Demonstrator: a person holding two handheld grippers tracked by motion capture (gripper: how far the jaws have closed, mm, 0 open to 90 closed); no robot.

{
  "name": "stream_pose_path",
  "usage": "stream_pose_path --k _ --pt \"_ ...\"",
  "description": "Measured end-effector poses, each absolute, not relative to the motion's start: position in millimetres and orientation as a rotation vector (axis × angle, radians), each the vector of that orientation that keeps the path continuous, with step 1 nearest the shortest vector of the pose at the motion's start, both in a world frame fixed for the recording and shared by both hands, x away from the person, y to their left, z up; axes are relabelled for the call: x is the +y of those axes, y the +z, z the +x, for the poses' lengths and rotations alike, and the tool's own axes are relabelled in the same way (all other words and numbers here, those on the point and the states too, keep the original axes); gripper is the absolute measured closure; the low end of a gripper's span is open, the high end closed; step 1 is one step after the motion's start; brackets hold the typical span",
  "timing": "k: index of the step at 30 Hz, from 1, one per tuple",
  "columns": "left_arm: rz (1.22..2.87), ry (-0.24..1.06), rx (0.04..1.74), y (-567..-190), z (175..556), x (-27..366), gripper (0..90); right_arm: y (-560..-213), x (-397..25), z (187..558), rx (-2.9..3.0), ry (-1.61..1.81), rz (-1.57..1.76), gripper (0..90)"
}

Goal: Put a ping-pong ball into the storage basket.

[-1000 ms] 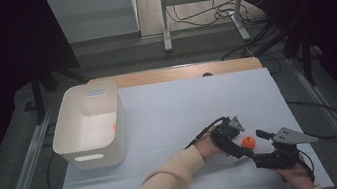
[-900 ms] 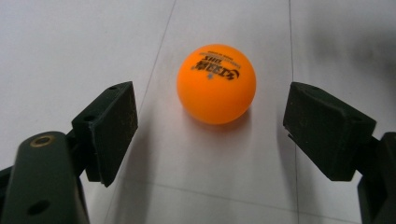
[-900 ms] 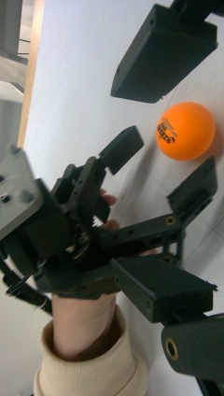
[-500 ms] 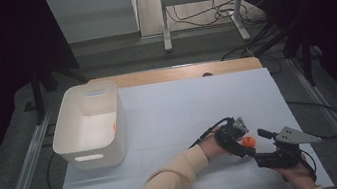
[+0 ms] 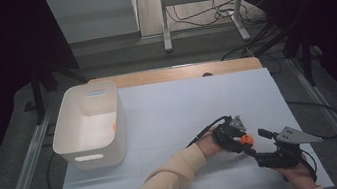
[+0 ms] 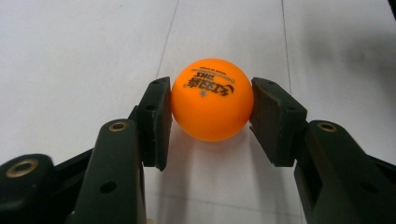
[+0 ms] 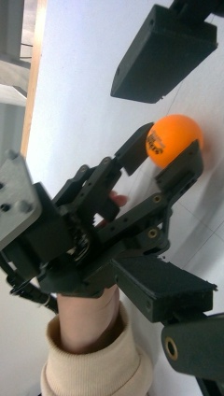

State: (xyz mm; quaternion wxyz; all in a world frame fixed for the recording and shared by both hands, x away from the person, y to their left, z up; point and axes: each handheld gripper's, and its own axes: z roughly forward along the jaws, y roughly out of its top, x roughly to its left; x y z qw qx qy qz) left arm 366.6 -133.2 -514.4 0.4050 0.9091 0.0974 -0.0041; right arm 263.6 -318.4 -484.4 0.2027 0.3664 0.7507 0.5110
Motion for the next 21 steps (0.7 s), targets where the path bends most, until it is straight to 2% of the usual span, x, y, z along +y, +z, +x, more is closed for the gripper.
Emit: stream_pose_path --k 21 --pt "2.277 0.082 0.346 -495 355 -83 50.5 -488 -314 265 2.127 1.406 1.011 15.8"
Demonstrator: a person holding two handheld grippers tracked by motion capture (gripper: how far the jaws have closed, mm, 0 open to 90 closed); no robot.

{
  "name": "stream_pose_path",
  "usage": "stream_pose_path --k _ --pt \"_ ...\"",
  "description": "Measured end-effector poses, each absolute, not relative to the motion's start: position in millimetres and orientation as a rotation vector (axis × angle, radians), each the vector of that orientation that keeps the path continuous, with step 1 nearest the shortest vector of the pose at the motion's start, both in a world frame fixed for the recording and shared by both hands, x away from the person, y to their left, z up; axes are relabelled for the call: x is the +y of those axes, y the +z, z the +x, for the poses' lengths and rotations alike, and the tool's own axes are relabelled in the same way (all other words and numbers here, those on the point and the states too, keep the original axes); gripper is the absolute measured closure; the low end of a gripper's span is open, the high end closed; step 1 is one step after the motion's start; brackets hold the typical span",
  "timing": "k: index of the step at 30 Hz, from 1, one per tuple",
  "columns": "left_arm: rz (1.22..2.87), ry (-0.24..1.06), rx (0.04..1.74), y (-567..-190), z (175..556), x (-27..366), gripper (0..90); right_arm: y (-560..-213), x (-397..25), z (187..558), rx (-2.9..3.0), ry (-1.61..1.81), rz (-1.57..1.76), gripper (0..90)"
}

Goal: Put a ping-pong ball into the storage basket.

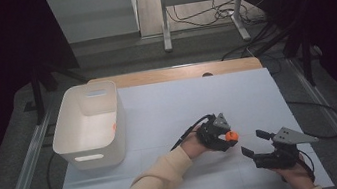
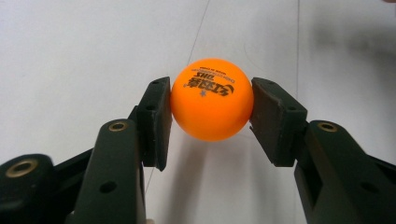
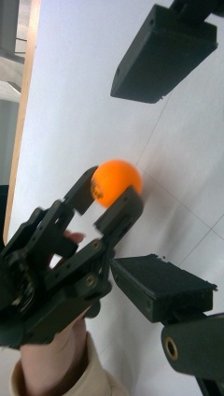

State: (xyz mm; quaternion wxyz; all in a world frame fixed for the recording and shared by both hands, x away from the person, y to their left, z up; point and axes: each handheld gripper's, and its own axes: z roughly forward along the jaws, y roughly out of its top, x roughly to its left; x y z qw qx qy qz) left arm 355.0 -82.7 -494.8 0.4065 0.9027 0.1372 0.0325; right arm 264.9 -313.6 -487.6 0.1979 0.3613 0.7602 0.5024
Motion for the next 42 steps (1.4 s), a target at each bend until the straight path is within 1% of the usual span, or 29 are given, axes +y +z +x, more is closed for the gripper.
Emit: stream_pose_path --k 7,14,23,26,42 --pt "2.293 0.149 0.324 -489 344 -69 50.4 -488 -313 265 2.134 1.399 1.012 15.8" --pt "2.292 0.171 0.345 -488 342 -55 50.4 -489 -312 265 2.135 1.399 1.013 15.8" --pt "2.274 0.184 0.381 -484 335 -33 50.4 -490 -310 266 2.140 1.387 1.017 15.8" --pt "2.263 0.170 0.387 -483 334 -29 50.4 -490 -310 266 2.139 1.384 1.020 15.8" --pt "2.256 0.185 0.399 -484 330 -15 50.4 -492 -311 266 2.145 1.375 1.023 15.8"
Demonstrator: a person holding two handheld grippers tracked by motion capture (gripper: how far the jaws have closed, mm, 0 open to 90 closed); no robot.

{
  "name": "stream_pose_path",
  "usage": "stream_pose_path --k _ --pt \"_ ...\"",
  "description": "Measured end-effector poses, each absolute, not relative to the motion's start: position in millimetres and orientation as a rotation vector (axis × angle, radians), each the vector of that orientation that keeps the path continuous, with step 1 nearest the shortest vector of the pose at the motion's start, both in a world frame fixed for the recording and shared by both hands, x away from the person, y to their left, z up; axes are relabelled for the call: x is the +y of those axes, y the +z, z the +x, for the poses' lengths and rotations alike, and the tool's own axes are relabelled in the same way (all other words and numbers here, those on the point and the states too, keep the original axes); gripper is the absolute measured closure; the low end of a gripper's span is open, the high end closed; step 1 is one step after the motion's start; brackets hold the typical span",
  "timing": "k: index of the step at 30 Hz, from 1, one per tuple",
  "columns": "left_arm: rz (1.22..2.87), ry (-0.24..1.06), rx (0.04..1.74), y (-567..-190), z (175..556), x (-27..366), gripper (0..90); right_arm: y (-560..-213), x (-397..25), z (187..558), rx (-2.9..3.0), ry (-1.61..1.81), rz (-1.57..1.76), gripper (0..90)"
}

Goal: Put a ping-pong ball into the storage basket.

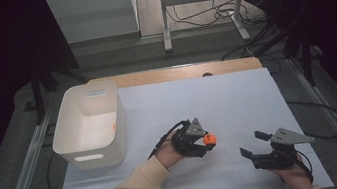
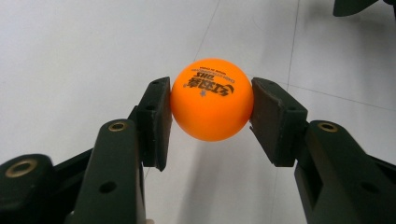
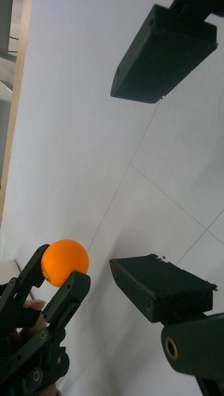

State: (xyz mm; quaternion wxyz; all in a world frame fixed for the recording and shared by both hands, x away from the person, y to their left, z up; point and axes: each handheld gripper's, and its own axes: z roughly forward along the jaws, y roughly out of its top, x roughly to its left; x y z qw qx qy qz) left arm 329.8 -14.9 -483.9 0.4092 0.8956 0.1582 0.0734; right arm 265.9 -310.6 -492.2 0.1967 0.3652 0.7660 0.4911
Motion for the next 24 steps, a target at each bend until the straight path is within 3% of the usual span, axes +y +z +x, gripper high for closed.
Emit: stream_pose_path --k 24 --pt "2.177 0.245 0.439 -458 324 24 50.3 -495 -310 266 2.154 1.361 1.018 15.8"
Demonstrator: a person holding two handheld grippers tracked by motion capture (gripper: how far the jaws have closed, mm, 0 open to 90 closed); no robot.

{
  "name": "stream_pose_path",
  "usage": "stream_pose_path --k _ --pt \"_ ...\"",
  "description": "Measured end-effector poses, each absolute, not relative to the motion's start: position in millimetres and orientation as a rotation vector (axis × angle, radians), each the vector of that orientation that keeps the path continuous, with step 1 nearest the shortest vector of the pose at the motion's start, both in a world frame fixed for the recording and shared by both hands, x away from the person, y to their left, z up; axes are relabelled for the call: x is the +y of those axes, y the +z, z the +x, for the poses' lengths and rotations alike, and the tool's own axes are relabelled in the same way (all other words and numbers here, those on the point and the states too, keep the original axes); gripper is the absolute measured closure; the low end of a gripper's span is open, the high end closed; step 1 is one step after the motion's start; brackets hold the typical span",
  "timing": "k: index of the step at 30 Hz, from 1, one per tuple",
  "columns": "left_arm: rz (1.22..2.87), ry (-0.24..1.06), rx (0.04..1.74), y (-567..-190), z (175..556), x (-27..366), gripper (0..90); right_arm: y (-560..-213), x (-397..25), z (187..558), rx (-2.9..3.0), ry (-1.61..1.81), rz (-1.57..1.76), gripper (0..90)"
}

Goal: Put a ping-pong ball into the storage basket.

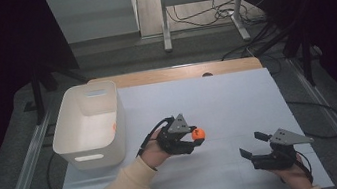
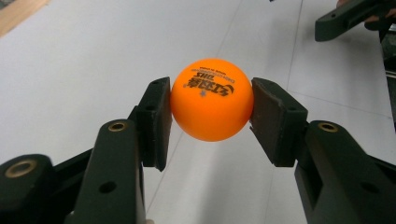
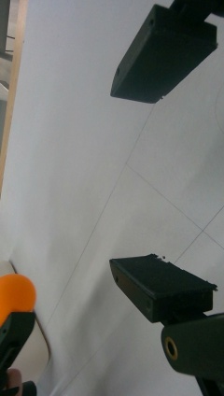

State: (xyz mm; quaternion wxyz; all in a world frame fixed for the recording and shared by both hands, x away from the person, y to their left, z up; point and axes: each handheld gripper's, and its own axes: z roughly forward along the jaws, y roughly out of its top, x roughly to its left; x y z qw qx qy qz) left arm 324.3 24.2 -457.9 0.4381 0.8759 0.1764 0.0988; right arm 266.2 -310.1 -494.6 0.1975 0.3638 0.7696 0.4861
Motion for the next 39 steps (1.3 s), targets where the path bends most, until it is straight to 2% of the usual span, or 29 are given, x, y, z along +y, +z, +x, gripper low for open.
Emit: stream_pose_path --k 39 --pt "2.032 0.319 0.515 -419 322 60 50.2 -495 -310 266 2.160 1.352 1.019 15.9"
